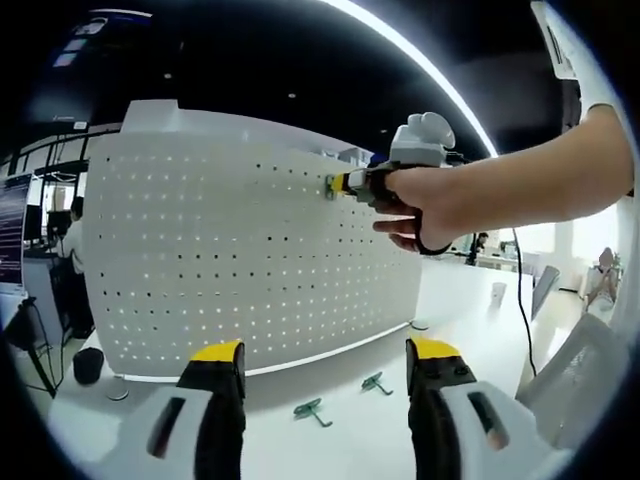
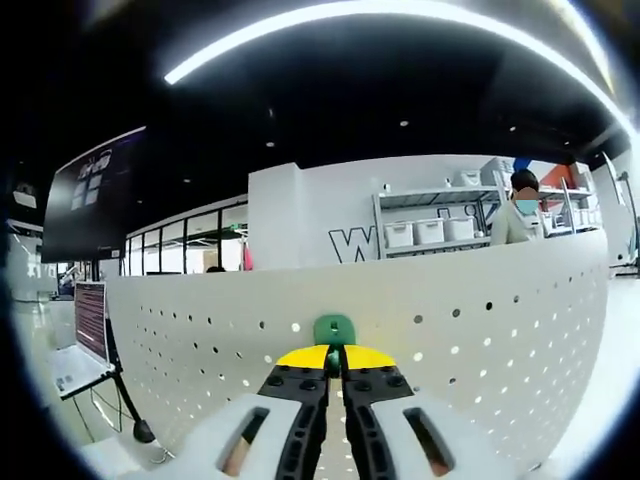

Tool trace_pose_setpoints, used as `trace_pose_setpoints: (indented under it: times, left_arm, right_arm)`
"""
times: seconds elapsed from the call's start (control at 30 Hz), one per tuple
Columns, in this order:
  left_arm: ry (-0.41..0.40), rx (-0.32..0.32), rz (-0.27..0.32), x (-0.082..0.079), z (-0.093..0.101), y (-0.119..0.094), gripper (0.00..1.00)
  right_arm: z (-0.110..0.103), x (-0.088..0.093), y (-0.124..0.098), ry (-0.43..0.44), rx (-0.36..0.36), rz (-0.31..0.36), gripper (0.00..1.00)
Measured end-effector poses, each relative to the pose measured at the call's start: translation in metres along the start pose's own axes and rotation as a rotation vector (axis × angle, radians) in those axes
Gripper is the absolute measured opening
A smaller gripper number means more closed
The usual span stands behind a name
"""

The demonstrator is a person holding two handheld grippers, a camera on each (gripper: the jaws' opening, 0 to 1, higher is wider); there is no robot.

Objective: Insert the hook assembly into the mounting plate slot until the hook locks in place.

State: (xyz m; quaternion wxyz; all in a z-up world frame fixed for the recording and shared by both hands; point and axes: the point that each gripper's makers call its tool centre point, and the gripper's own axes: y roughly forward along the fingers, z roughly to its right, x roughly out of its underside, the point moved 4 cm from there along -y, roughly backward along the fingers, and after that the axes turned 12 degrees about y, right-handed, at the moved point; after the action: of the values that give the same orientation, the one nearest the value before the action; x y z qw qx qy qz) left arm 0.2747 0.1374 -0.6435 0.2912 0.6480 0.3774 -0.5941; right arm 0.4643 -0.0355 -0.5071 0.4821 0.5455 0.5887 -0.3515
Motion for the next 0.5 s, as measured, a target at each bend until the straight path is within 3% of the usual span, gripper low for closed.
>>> trace_pose_setpoints:
  times: [0.13,0.5]
  left_arm:
    - [0.002,0.000,-0.003,0.0006,0.0002,-0.0003,0.67]
    - [0.003,0.001,-0.003,0.0006,0.0001,-0.0005,0.66]
  right_arm:
    - [-0.0050,0.0037,0.0003,-0.003,0.008,-0.018,0.06]
    - [-0.0023,0.0023,-0.0003,0.004,0.011,-0.022,0.04]
